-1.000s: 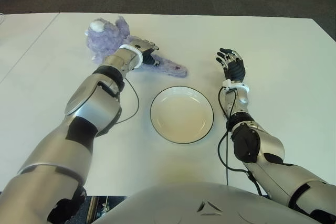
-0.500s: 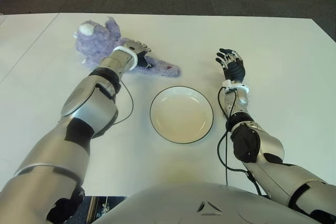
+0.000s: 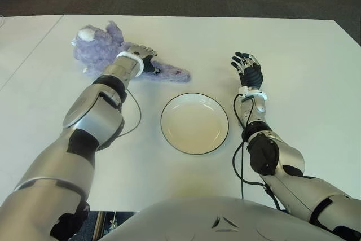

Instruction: Put the doll into the plate.

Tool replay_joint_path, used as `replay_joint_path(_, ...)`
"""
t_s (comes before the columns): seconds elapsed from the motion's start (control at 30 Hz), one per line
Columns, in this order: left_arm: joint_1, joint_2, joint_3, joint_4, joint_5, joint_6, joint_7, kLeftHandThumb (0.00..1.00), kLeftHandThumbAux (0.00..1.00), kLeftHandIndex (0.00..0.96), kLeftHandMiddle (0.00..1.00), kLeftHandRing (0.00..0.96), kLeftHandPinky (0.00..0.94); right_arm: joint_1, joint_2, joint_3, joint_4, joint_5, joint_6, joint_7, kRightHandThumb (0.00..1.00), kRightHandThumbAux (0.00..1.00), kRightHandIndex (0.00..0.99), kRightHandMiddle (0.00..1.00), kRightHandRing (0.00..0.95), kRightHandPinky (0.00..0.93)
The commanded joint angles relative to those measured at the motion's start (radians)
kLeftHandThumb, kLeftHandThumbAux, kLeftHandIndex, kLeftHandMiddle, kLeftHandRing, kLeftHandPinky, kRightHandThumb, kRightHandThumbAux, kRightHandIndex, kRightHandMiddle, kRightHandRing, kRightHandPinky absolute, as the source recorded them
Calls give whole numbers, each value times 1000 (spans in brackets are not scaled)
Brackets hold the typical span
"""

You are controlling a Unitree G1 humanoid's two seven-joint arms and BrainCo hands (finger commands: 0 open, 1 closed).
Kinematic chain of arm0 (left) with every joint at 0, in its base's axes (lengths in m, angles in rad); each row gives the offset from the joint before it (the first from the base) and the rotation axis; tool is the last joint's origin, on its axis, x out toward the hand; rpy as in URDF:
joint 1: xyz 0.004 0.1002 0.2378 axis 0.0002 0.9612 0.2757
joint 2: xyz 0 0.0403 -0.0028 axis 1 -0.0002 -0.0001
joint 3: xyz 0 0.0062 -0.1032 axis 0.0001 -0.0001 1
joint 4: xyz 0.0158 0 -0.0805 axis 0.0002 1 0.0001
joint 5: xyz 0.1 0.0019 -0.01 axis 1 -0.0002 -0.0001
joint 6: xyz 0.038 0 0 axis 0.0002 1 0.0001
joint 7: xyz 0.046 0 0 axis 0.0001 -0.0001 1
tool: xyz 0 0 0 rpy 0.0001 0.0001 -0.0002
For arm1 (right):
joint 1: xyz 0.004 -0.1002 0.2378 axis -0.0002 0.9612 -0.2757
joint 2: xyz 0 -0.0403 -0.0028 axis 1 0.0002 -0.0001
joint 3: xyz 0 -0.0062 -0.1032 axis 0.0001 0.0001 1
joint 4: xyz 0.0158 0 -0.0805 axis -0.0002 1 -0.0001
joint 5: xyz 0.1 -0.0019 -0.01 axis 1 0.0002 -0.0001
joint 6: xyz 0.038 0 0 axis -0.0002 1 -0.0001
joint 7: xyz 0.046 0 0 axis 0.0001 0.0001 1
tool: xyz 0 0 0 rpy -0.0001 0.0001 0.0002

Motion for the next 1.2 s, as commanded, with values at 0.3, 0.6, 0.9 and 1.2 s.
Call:
replay_joint_path(0.3,148,4,65,-20,-127,-261,-229,200,414,8,0,0,0,258,70,-1,147,-2,83,-83,717,729,419,347,324,287)
replay_joint_path(0.6,156,16,71,-62,-182,-421,-354,167,437,0,0,0,1,255,75,16,145,-9,74,-109,723,730,418,344,341,305)
replay_joint_path(0.9,204,45,113,-150,-296,-544,-520,324,454,0,0,0,2,254,75,30,144,-10,76,-129,724,731,415,336,345,278)
replay_joint_path(1.2,229,66,139,-193,-394,-628,-659,359,462,0,0,46,148,254,73,41,144,-8,83,-142,721,733,409,333,328,258)
